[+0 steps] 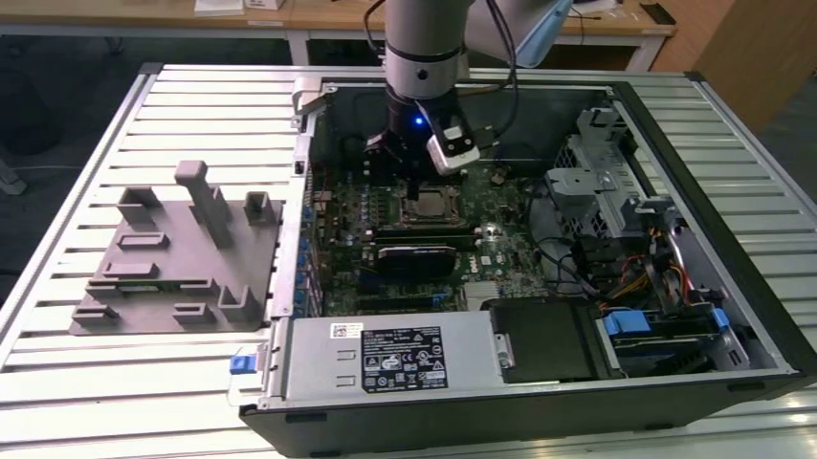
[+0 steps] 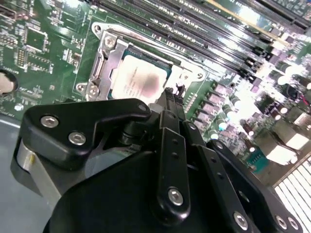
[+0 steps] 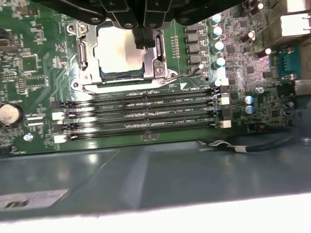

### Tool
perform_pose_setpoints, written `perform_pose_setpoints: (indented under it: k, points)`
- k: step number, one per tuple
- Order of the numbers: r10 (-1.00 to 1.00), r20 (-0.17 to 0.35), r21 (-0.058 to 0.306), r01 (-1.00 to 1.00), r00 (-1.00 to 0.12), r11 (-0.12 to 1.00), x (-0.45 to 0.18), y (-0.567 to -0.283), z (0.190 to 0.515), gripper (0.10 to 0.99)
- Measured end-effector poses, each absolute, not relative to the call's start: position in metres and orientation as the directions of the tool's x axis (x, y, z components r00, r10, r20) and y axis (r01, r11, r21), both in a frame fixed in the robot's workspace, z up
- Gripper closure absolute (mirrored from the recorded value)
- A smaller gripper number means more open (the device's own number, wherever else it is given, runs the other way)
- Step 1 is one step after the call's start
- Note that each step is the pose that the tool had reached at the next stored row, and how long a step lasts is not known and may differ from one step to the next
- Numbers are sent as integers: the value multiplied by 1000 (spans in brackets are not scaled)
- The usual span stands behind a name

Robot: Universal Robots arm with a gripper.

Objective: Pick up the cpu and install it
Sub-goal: 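Close the cpu cover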

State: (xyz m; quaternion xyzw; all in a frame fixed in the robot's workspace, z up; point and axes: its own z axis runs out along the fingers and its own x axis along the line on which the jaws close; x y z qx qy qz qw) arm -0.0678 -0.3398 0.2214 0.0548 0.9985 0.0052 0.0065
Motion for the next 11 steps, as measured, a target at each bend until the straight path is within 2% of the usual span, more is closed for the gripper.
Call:
perform_pose_setpoints:
  k: [11]
  points:
    - [109,-12,11,109,-994,994,-44,-340,222,980]
